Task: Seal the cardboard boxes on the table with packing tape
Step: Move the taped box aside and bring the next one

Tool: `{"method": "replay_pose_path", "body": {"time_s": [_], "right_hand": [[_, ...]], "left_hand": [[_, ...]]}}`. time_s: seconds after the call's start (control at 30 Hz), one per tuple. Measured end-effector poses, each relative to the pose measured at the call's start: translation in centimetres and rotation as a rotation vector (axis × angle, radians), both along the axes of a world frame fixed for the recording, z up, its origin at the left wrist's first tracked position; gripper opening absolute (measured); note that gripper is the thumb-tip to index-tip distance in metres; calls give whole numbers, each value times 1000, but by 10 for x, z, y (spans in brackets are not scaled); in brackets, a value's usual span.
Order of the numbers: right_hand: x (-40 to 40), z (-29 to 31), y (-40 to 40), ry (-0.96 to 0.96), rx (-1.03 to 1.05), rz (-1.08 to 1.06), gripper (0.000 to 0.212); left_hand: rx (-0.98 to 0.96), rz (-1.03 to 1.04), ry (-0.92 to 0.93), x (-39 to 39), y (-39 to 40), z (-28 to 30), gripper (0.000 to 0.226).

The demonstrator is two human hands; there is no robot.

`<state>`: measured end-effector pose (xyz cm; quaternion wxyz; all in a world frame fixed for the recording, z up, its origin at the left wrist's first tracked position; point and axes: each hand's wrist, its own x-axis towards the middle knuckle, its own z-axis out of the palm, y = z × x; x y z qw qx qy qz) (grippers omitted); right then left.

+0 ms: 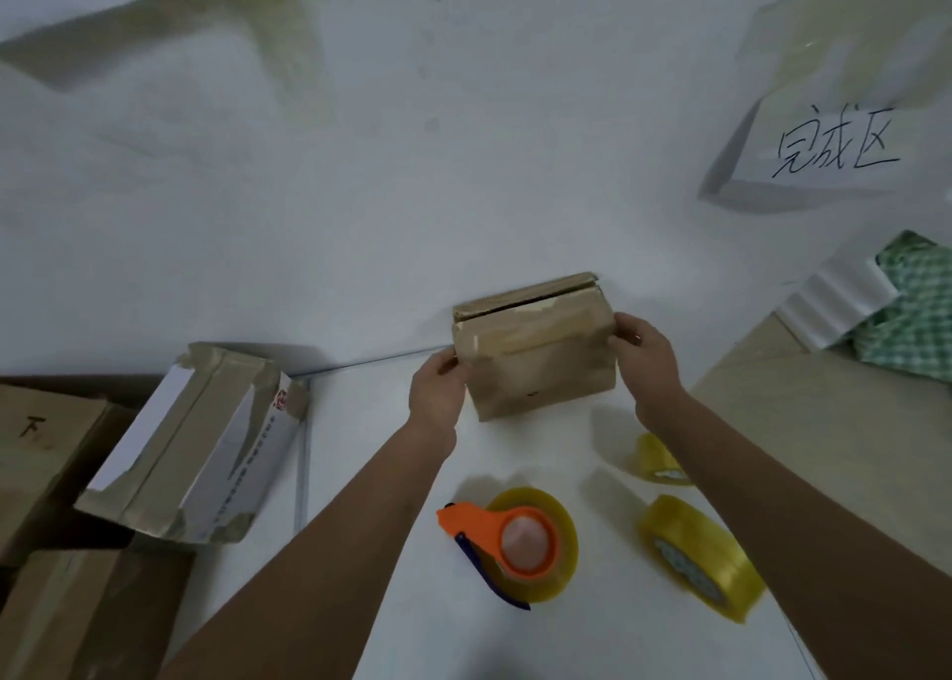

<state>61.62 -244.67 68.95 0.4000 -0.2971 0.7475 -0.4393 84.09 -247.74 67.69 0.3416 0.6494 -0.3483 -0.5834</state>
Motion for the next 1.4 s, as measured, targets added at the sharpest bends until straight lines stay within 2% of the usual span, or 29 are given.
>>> {"method": "replay_pose_path", "body": {"time_s": [0.1,0.27,0.37,0.53,0.63,0.77,0.87,1.0,1.1,1.23,1.33,1.4], "right_hand": [[21,13,6,-25,-124,-11,35],[75,37,29,-78,-242,-58,42],[114,49,55,-107,-275,-74,41],[185,49,108,-129,-270,-22,38],[231,32,144,-145,-198,10,35],[287,1,180,-43,-135,105,32],[311,-18,200,-5,-91,110,32],[329,-30,221,25,-132,8,21],[331,-32,234,59,-134,-72,11],[330,-48,256,64,-36,-90,9],[330,-60,268,100,20,-78,17],[330,-60,269,119,19,-75,19]], "left_hand": [[-71,124,-51,13,-3,8,27],[-151,276,51,57,6,31,13],[-192,313,49,94,24,46,11],[-189,290,0,168,83,50,11],[-139,303,-49,217,128,38,17],[-102,340,-57,269,182,22,13],[-96,306,-64,294,213,6,11],[-89,249,-47,316,237,-9,13],[-120,141,-102,331,248,-15,10],[-142,-36,-186,345,264,-21,6],[-141,-171,-244,346,269,-29,21],[-281,-238,-382,344,267,-31,43]]}}
